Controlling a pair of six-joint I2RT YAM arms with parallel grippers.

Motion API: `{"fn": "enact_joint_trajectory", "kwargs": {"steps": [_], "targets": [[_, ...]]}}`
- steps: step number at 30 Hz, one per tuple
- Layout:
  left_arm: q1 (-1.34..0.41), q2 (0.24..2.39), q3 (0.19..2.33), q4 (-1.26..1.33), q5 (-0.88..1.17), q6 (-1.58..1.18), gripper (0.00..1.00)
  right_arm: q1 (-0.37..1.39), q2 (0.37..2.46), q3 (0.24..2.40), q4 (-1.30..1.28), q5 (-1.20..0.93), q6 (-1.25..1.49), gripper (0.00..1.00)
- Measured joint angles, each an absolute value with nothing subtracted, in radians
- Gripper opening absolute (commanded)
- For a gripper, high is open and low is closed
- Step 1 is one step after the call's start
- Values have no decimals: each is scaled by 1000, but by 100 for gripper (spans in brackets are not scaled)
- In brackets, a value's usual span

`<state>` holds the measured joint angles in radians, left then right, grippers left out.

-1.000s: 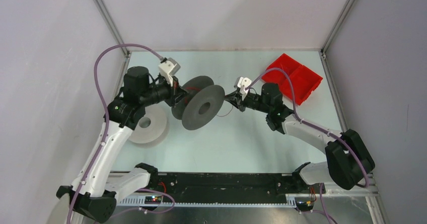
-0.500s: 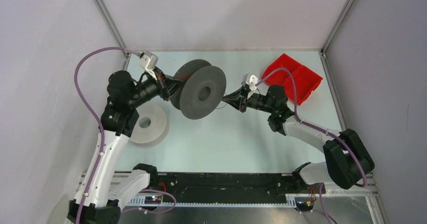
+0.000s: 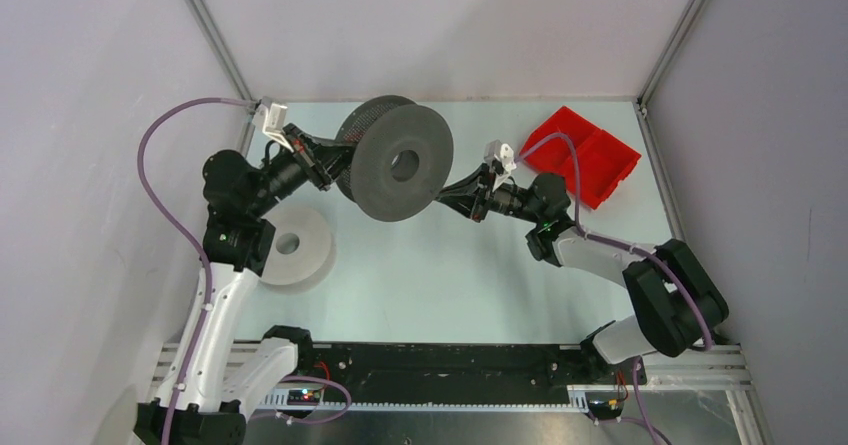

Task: Wrap the cables
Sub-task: Wrap the cable around the cable reel.

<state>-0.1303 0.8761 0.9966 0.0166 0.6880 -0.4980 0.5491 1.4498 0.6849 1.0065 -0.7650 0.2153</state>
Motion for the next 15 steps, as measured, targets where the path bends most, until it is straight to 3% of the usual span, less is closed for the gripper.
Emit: {"fn": "enact_joint_trajectory", "kwargs": {"steps": [4,15], "targets": [[-130,869,987,60,689,-536,0,549,1467,685,1053,-760,253,19],[-128,862,961,115,688,-606,0,551,1486,648,1218,-650,346,45]]}}
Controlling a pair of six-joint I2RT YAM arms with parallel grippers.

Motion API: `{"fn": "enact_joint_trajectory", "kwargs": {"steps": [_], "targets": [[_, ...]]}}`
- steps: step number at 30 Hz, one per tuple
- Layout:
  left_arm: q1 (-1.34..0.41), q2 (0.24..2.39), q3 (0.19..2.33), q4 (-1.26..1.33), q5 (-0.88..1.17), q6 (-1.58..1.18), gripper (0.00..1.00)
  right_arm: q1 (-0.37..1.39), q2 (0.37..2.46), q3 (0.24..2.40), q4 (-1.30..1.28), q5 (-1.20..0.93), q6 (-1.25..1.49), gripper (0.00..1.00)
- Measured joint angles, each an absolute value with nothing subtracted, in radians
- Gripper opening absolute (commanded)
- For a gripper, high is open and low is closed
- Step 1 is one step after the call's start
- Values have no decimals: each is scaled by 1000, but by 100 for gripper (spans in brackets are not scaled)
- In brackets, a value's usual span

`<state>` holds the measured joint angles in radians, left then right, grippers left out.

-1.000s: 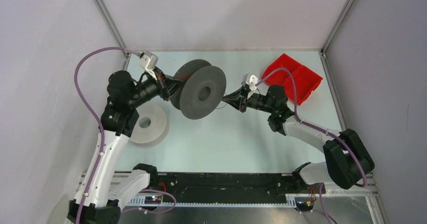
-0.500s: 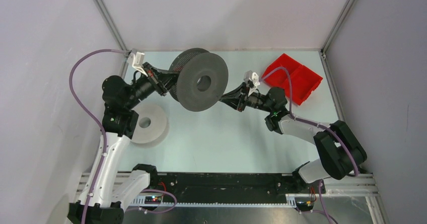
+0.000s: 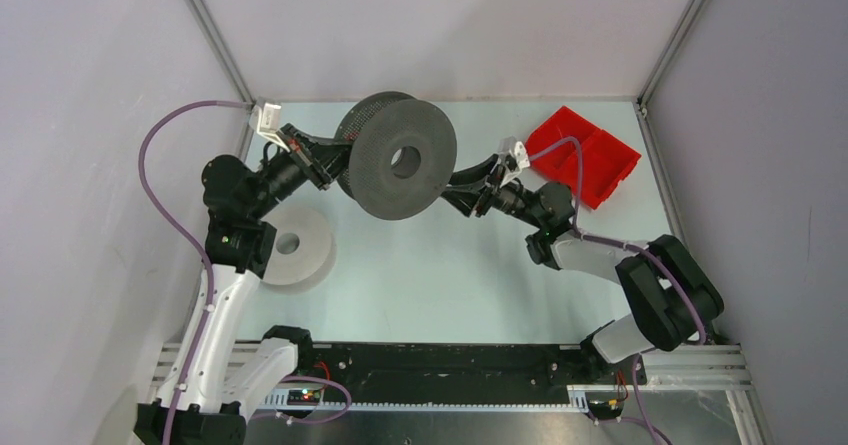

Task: Wrap the cables
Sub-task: Wrap the cable around the cable reel.

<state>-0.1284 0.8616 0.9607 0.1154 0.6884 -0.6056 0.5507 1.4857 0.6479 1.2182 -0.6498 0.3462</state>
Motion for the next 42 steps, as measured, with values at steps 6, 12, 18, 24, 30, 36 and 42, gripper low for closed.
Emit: {"fn": "enact_joint_trajectory", "kwargs": {"steps": [6,12,18,24,30,36,42], "targets": [[-128,862,960,152,706,-636,0,508,1518,640,1346,-612,460,49],[-128,863,947,202,751,-696,0,484,1532,639,1409,-617,509,50],[-128,864,947,238,768,-753,0,501,1531,643,1433,-630,514,50],[-128,864,947,268,768,-794,0,544,1531,666,1436,-599,503,51],[-128,864,947,280,773,-820,0,556,1531,688,1441,-582,482,51],[-128,864,947,287,774,-833,0,573,1531,697,1443,-582,457,51],[-128,865,945,303,773,-851,0,604,1532,712,1442,-571,414,52]]}}
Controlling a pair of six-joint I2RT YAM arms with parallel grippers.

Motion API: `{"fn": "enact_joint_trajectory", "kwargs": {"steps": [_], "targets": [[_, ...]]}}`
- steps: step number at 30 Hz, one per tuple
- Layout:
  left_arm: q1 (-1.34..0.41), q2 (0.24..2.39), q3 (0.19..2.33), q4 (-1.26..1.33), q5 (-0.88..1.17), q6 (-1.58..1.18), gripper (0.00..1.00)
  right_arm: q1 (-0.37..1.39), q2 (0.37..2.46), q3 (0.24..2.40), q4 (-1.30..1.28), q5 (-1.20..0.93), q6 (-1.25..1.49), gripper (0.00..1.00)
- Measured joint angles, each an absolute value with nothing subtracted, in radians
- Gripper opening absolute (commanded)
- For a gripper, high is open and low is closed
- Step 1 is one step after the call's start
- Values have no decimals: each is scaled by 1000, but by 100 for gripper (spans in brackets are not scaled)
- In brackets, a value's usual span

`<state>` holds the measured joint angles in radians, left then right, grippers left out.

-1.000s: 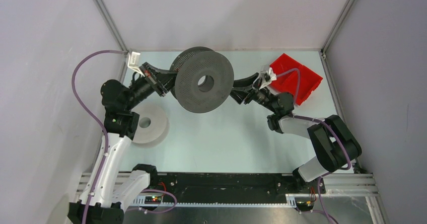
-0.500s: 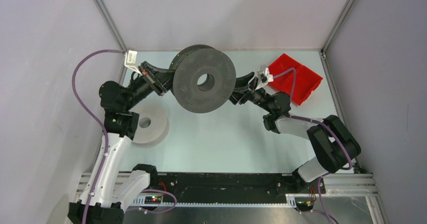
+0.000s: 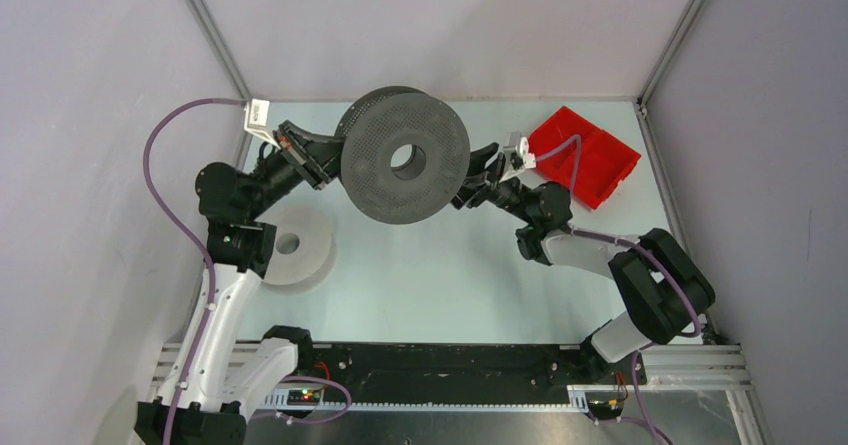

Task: Wrap the cables
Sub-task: Wrap the cable around the cable reel.

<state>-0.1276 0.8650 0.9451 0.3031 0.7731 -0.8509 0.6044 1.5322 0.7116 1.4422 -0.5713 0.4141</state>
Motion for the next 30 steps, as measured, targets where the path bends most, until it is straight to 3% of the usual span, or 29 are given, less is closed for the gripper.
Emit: {"fn": "enact_joint_trajectory", "kwargs": {"steps": [10,15,18,20,30], "targets": [[-128,865,945,335,772,-889,0,643,1549,735,1442,-531,311,55],[-128,866,944,340,770,-900,0,657,1552,743,1442,-514,258,36],[-128,866,939,350,769,-907,0,664,1552,748,1443,-496,237,9],[-128,866,929,357,767,-910,0,665,1552,749,1446,-493,231,0],[-128,881,922,370,736,-939,0,610,1533,682,1450,-570,365,0]]}}
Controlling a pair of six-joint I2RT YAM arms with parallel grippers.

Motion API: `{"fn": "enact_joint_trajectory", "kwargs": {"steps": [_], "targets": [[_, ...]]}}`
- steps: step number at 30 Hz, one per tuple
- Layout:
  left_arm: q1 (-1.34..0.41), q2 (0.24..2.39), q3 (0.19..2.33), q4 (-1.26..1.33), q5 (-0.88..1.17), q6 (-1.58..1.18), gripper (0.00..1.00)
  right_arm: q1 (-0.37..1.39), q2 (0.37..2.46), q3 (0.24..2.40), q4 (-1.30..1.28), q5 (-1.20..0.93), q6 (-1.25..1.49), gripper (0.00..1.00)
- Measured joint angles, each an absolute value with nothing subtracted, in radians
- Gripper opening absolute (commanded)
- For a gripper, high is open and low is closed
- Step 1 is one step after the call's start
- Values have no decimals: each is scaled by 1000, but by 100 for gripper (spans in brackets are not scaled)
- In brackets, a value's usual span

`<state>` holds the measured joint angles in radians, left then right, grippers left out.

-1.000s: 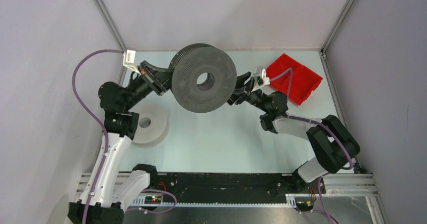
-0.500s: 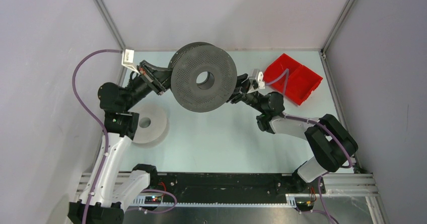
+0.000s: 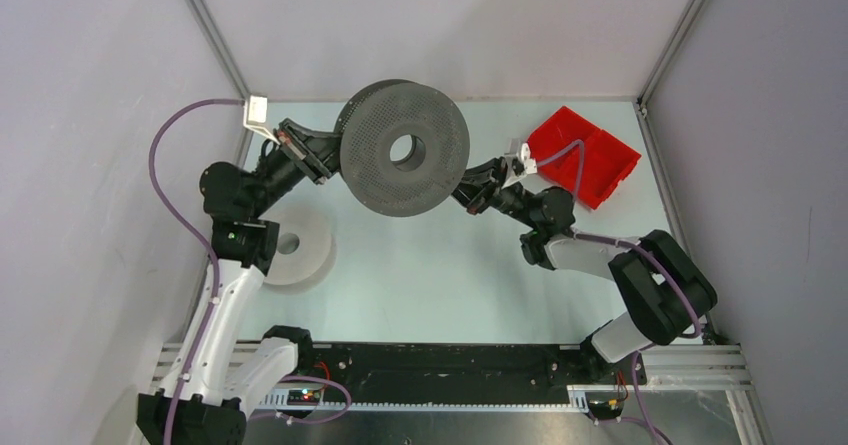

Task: Wrap the cables
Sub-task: Wrap the cable around the cable reel.

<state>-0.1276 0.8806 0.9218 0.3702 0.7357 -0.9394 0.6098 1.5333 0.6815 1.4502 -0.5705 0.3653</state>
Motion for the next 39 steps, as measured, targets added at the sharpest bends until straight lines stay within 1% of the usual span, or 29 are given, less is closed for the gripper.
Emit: {"fn": "enact_joint_trajectory", "kwargs": {"steps": [5,10,19,27,35,39], "targets": [[-128,905,924,381,727,-929,0,552,1494,635,1447,-678,492,0],[-128,936,925,385,728,-905,0,539,1462,635,1450,-776,604,0],[-128,970,926,424,728,-889,0,590,1462,712,1451,-908,778,0],[-128,1001,926,507,720,-938,0,645,1463,786,1455,-900,850,0],[-127,1014,903,716,653,-1182,0,649,1491,831,1462,-793,864,0],[-127,1015,868,767,590,-1284,0,643,1513,868,1467,-733,871,0]]}}
